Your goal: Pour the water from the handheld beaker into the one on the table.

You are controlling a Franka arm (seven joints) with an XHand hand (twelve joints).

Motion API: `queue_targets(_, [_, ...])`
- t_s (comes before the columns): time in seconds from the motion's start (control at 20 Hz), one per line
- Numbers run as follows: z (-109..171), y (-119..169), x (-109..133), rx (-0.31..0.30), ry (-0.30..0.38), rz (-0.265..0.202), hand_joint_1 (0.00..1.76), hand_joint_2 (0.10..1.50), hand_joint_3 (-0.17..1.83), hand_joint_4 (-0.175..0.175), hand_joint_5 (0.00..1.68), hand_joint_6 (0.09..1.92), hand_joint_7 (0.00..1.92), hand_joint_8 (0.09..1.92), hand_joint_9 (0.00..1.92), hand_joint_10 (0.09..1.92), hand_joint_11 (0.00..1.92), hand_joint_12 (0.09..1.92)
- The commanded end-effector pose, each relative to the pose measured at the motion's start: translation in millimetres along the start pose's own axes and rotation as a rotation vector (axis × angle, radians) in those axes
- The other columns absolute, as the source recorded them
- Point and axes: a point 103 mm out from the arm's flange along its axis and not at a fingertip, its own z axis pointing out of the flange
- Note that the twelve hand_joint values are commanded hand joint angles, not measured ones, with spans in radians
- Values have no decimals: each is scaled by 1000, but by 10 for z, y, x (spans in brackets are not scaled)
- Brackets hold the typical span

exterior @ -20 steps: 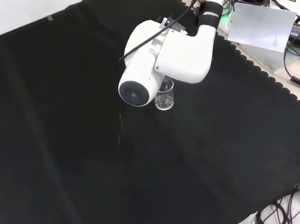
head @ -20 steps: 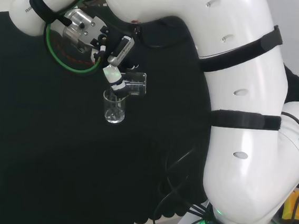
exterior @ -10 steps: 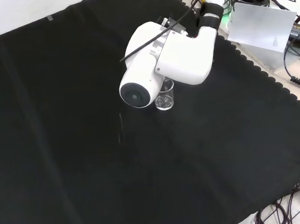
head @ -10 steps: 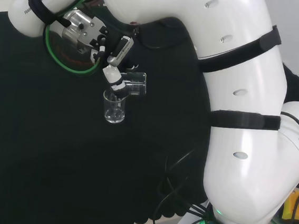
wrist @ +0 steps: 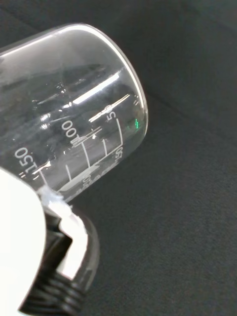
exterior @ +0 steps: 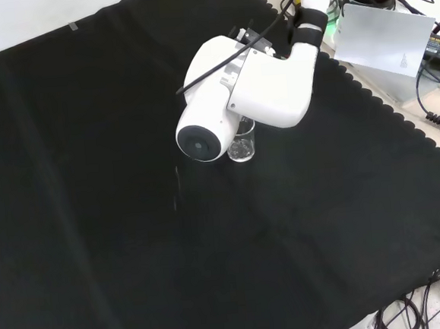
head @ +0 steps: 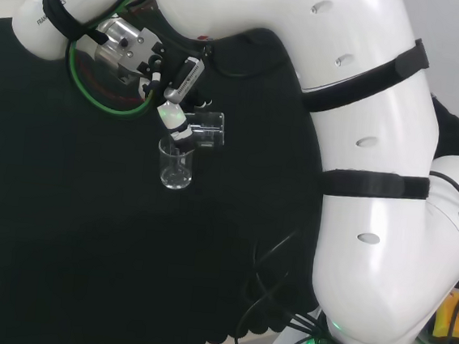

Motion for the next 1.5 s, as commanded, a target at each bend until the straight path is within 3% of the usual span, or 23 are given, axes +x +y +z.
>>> queue_targets(0.05, [0,-1,-1,1,1,0,1304,504,1035,-175,1154,1042,1219,1014,1539,875,1194,886])
queue_targets(0.85, [-4,-17,-27,-13,16,0,1304,505,1036,-175,1153,1044,1218,1016,1538,878,1195,887])
queue_targets(1.5, [-14,-80,-58,-105,31,10,1303,505,1036,-175,1152,1046,1217,1018,1537,880,1197,887])
